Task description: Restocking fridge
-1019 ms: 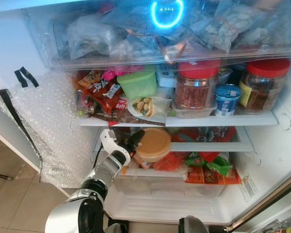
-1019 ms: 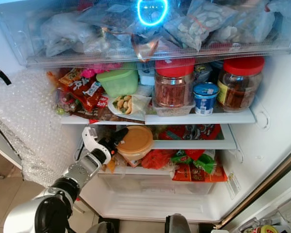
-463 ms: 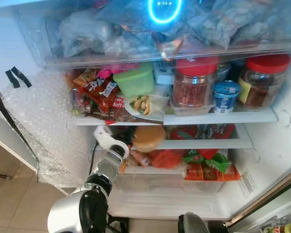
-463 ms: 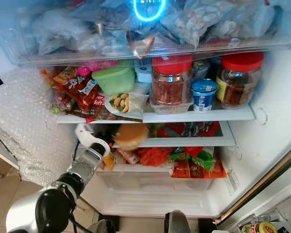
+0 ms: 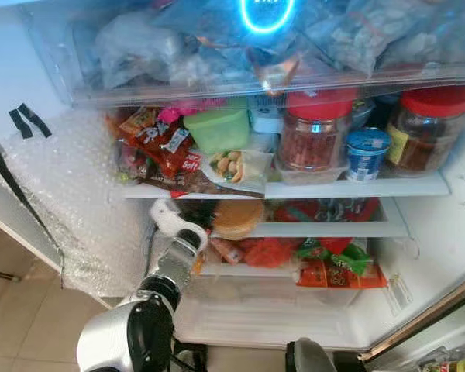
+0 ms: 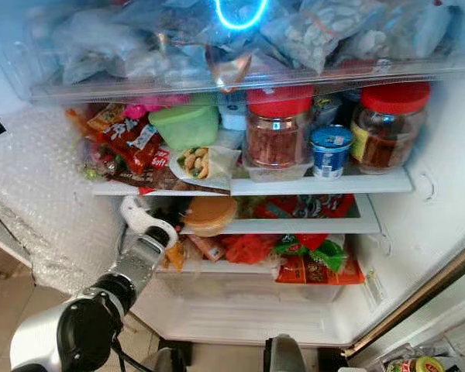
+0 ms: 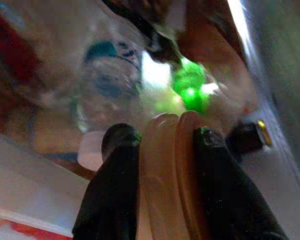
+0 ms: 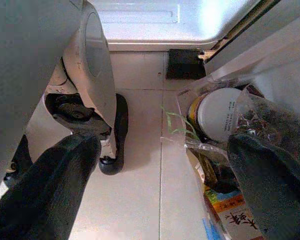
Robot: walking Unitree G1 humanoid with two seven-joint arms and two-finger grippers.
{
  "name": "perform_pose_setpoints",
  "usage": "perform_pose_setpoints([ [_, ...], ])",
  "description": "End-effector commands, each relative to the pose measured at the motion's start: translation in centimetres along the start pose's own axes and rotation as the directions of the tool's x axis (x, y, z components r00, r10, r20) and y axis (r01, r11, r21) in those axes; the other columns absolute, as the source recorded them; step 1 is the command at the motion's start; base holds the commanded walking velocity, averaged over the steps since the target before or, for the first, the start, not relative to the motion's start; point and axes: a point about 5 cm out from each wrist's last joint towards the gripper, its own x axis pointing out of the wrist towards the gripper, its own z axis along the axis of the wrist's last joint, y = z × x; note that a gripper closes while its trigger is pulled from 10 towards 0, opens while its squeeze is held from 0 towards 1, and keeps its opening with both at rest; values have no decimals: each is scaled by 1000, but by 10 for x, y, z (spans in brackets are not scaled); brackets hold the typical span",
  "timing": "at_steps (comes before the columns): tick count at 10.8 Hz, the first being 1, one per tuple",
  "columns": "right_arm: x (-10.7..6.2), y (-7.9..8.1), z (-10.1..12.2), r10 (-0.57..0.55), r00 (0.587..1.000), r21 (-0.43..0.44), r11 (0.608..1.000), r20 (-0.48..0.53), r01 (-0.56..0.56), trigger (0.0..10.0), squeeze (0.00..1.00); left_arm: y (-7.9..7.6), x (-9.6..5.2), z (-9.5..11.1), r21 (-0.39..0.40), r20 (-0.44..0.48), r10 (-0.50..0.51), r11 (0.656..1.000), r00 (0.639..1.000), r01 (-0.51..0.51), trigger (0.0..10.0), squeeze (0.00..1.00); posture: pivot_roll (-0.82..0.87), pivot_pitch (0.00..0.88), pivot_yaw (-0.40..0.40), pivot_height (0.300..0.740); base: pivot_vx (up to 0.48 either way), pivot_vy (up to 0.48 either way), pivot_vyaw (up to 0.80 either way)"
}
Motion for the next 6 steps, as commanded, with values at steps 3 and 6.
perform_pose_setpoints([
  [3, 1, 3, 1, 4, 1000, -6, 1000, 9, -4, 10000, 0, -6, -2, -4, 98, -122, -147, 982, 981, 160, 10000, 0, -254, 29, 118, 646, 0, 0, 0],
  [6, 2, 5, 4, 7, 1000, -3, 1000, 15, -7, 10000, 0, 10, -12, -4, 134, -172, -118, 981, 978, 142, 10000, 0, -249, 21, 124, 646, 0, 0, 0],
])
